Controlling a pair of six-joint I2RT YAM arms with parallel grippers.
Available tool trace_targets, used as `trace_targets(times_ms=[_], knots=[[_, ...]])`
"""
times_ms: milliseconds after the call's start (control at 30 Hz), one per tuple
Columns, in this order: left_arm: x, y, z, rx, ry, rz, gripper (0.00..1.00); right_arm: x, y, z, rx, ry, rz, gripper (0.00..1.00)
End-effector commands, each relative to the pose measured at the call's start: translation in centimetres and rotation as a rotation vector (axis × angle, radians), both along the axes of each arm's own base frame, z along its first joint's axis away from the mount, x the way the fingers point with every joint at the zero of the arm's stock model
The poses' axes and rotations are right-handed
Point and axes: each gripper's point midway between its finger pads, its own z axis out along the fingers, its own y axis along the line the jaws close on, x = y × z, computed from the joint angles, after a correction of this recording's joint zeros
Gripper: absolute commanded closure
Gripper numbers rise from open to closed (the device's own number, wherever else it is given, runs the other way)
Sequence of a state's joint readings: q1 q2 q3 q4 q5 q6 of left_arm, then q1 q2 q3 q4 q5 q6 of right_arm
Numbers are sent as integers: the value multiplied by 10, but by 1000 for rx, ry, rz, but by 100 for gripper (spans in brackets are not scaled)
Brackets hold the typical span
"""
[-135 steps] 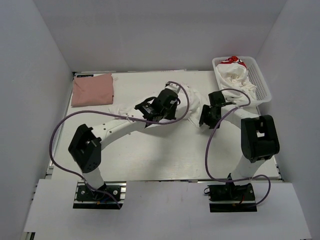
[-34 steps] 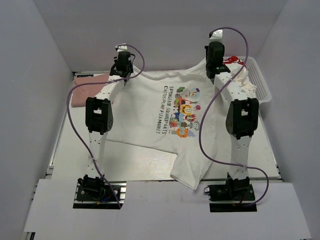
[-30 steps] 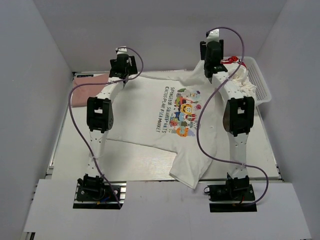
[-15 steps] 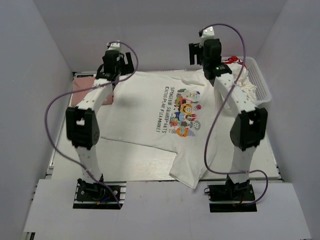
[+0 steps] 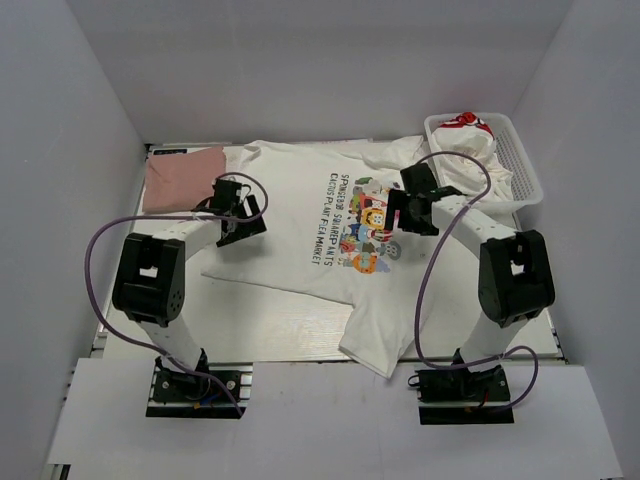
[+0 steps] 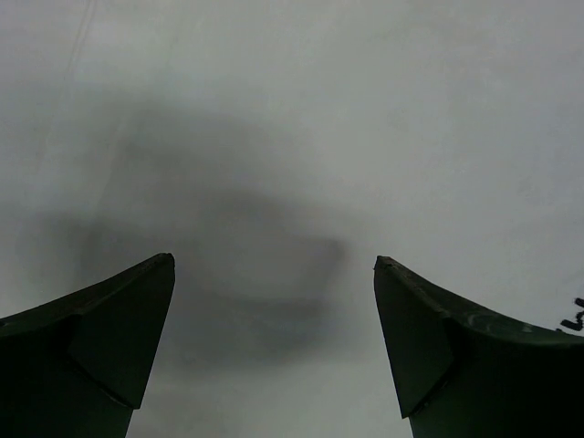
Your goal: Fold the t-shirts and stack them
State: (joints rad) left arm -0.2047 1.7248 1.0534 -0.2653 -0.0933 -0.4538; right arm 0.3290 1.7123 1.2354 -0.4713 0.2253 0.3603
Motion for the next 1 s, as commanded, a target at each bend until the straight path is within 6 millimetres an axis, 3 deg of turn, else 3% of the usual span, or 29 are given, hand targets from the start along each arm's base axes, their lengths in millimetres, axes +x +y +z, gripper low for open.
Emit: trace_targets(times_ms=[0,167,367,500,567,667,833,933,967], knots=[[-11,8,-7,-30,48,98,0,1,7,-5,39,17,-29,9],[-37,15,-33,-15,133,154,0,2,27,-31,84,96,66,9],[-114,39,-59,35,336,335,0,-16,40,-58,71,172,125,9],[-153,52,-40,67,394,423,0,-33,62,-63,76,170,221,9],[-159,52,-22,63,361,424,0,-44,76,-65,95,186,265,9],[-164,53,-4,52,339,423,0,-51,93,-56,110,173,313,9],[-155,50,24,31,260,372,0,-40,115,12,223,-18,344,9],[-124,47,52,6,134,353,0,-23,104,47,221,-146,286,9],[-112,45,60,-13,87,352,0,-14,91,54,176,-184,221,9]])
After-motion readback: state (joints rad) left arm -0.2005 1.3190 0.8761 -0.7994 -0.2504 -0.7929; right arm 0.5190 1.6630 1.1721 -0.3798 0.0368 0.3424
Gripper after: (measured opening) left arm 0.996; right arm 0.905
